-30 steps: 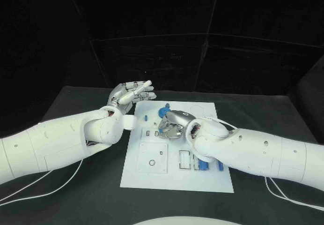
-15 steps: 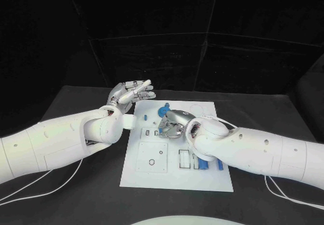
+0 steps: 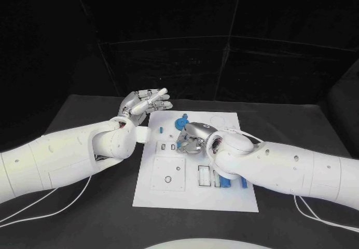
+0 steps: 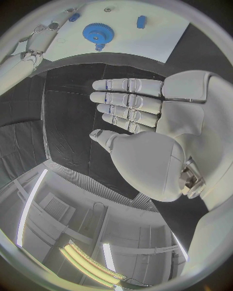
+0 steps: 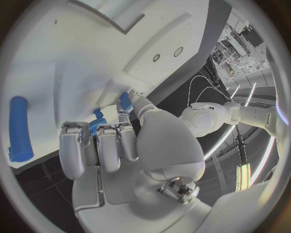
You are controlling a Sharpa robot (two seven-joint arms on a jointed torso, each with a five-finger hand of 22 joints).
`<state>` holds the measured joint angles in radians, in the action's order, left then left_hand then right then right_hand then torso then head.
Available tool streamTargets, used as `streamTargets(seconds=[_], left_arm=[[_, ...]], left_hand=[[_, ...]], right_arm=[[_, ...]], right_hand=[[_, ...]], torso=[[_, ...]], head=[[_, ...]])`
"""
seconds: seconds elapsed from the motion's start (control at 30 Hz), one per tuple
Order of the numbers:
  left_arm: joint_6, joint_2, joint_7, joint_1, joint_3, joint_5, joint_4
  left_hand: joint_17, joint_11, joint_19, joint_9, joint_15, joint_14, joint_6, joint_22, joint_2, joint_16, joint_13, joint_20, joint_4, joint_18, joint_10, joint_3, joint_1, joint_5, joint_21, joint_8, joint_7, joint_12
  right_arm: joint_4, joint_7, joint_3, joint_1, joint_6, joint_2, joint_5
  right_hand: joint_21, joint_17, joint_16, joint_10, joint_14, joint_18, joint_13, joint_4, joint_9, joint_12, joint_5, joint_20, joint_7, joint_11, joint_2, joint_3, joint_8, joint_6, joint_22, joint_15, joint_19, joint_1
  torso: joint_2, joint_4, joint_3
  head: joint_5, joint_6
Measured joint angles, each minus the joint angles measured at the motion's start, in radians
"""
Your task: Assemble the parts on the task board
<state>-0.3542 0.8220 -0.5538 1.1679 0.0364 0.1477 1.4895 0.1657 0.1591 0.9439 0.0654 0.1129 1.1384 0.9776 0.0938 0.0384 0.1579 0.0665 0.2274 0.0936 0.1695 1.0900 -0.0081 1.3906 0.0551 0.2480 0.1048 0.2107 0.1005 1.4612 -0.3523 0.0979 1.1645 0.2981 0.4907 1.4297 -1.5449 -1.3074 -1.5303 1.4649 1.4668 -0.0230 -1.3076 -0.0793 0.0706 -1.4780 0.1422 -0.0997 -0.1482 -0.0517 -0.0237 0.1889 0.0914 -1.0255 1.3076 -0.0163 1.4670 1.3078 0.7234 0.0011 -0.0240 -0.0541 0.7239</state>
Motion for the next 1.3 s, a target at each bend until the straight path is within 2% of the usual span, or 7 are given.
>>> streamTargets(seconds=[0.13,0.63,0.73,0.87,0.97,1.03,1.3], left_arm=[[0.0,0.0,0.0,0.0,0.0,0.0,0.0],[0.0,0.001,0.0,0.0,0.0,0.0,0.0],[0.0,0.001,0.0,0.0,0.0,0.0,0.0],[0.0,0.001,0.0,0.0,0.0,0.0,0.0],[0.0,0.002,0.0,0.0,0.0,0.0,0.0],[0.0,0.002,0.001,0.0,0.0,0.0,0.0],[0.002,0.005,0.007,0.0,0.0,-0.013,-0.006]], left_hand=[[0.0,0.0,0.0,0.0,0.0,0.0,0.0,0.0,0.0,0.0,0.0,0.0,0.0,0.0,0.0,0.0,0.0,0.0,0.0,0.0,0.0,0.0],[0.0,0.0,0.0,0.0,0.0,0.0,0.0,0.0,0.0,0.0,0.0,0.0,0.0,0.0,0.0,0.0,0.0,0.0,0.0,0.0,0.0,0.0],[0.0,0.0,0.0,0.0,0.0,0.0,0.0,0.0,0.0,0.0,0.0,0.0,0.0,0.0,0.0,0.0,0.0,0.0,0.0,0.0,0.0,0.0],[0.0,0.0,0.0,0.0,0.0,0.0,0.0,0.0,0.0,0.0,0.0,0.0,0.0,0.0,0.0,0.0,0.0,0.0,0.0,0.0,0.0,0.0],[0.002,0.0,0.003,0.0,-0.001,0.004,0.0,-0.001,0.0,0.0,0.0,0.001,-0.002,0.0,0.0,-0.002,0.0,0.0,0.0,0.0,0.0,0.0],[0.011,-0.004,0.021,0.0,-0.006,0.029,0.0,0.0,0.0,0.002,0.0,-0.003,-0.004,0.0,0.004,-0.004,0.0,0.0,0.005,0.0,0.0,0.0],[0.087,-0.027,0.124,0.001,-0.044,0.17,0.033,0.023,0.006,0.058,0.0,-0.044,-0.003,0.0,0.049,-0.016,-0.006,0.0,0.06,-0.004,-0.019,-0.008]], right_arm=[[0.002,-0.009,0.0,0.0,0.003,0.001,0.004],[0.007,-0.02,0.001,-0.002,0.014,0.0,0.011],[0.007,-0.021,0.002,-0.003,0.017,0.0,0.011],[0.006,-0.023,0.004,-0.005,0.027,0.001,0.011],[0.009,-0.019,0.005,-0.007,0.046,0.006,0.016],[0.014,-0.014,0.005,-0.008,0.061,0.011,0.021],[0.063,0.048,0.004,-0.009,0.14,0.067,0.059]], right_hand=[[0.0,0.0,0.0,0.0,-0.004,0.0,0.0,0.005,-0.002,0.005,-0.005,0.0,-0.006,-0.007,0.014,-0.004,-0.011,0.021,0.0,0.004,0.0,-0.009],[0.0,0.0,0.0,0.0,0.0,0.0,0.0,0.016,-0.002,0.01,-0.017,-0.004,-0.011,-0.015,0.031,-0.021,-0.015,0.032,0.0,0.007,-0.004,-0.021],[0.004,0.0,0.004,0.0,-0.003,0.0,0.0,0.026,-0.003,0.02,-0.04,-0.007,-0.014,-0.015,0.049,-0.043,-0.025,0.06,0.0,0.012,0.0,-0.038],[0.004,0.0,0.004,0.003,-0.001,0.0,0.0,0.052,-0.004,0.04,-0.082,-0.015,-0.021,-0.025,0.069,-0.086,-0.025,0.112,0.0,0.02,0.0,-0.058],[0.004,0.0,0.004,0.002,-0.002,0.0,0.0,0.071,-0.008,0.053,-0.084,-0.017,-0.031,-0.031,0.075,-0.11,-0.026,0.147,0.0,0.024,-0.002,-0.064],[0.004,0.0,0.004,0.002,-0.002,0.0,0.0,0.073,-0.007,0.053,-0.084,-0.019,-0.03,-0.031,0.075,-0.118,-0.026,0.147,0.0,0.024,-0.004,-0.064],[0.004,0.0,0.004,0.002,-0.002,0.0,0.0,0.083,-0.004,0.053,-0.076,-0.022,-0.033,-0.038,0.082,-0.137,-0.026,0.156,0.0,0.031,0.0,-0.046]], torso=[[0.0,0.0,-0.0001],[0.0,0.0001,-0.0003],[0.0,0.0001,-0.0004],[0.0,0.0003,-0.0004],[0.0,0.0008,-0.0003],[0.0,0.0008,-0.0002],[-0.001,0.0009,0.0007]], head=[[0.001,0.0],[0.001,0.002],[0.001,0.002],[0.002,0.002],[0.002,0.002],[0.002,0.002],[-0.001,0.001]])
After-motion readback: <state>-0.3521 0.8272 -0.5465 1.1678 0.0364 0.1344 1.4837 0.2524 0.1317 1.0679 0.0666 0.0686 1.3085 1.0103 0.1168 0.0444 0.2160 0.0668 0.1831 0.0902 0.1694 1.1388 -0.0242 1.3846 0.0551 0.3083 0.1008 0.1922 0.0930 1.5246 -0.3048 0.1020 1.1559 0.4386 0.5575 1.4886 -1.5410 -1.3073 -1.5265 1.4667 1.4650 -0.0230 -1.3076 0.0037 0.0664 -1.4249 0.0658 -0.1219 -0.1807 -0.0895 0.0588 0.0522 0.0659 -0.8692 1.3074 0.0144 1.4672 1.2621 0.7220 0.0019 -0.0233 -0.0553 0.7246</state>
